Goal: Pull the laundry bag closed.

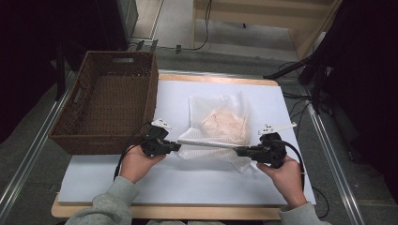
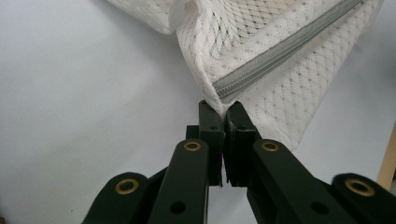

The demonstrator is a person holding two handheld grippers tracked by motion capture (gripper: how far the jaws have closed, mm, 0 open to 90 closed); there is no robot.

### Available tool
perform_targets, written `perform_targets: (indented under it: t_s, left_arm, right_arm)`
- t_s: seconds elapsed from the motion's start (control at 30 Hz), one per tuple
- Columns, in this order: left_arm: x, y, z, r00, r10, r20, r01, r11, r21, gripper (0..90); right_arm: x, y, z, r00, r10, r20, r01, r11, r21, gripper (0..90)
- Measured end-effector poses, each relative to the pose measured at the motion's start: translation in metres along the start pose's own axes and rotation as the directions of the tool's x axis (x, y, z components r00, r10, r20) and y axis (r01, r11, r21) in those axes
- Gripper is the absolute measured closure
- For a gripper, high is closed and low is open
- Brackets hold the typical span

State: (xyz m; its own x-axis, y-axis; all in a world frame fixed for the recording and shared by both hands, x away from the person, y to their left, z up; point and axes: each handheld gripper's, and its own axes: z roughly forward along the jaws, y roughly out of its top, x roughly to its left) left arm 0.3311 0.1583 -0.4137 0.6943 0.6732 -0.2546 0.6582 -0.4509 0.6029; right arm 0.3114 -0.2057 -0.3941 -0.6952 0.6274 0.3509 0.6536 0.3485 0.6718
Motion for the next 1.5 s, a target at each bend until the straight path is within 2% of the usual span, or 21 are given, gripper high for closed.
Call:
perform_targets:
  t_s: [0.23,1.0,1.37,1.4,1.5]
  left_arm:
    - [-0.001,0.0,0.001,1.0,0.001,-0.001,-0.001,1.0,0.001,87.7]
    - [0.0,0.0,0.0,1.0,-0.002,-0.003,0.002,1.0,0.003,87.6]
    - [0.001,0.001,-0.001,0.9999,-0.013,0.001,0.013,0.9999,0.002,87.6]
    - [0.0,0.001,-0.001,1.0,-0.009,0.002,0.009,1.0,0.002,87.6]
    - [0.0,0.001,0.0,1.0,-0.008,-0.002,0.008,0.9999,0.009,87.6]
  right_arm:
    - [-0.007,-0.004,-0.006,0.9996,0.026,0.008,-0.026,1.0,-0.003,87.3]
    - [-0.007,-0.004,-0.007,0.9998,0.018,0.012,-0.018,1.0,-0.003,87.3]
    - [-0.018,-0.01,-0.02,0.9986,0.029,0.044,-0.029,1.0,0.002,87.3]
    - [-0.022,-0.011,-0.026,0.9981,0.036,0.049,-0.036,0.999,-0.011,87.3]
    - [-0.024,-0.012,-0.027,0.9974,0.052,0.05,-0.051,0.999,-0.013,87.3]
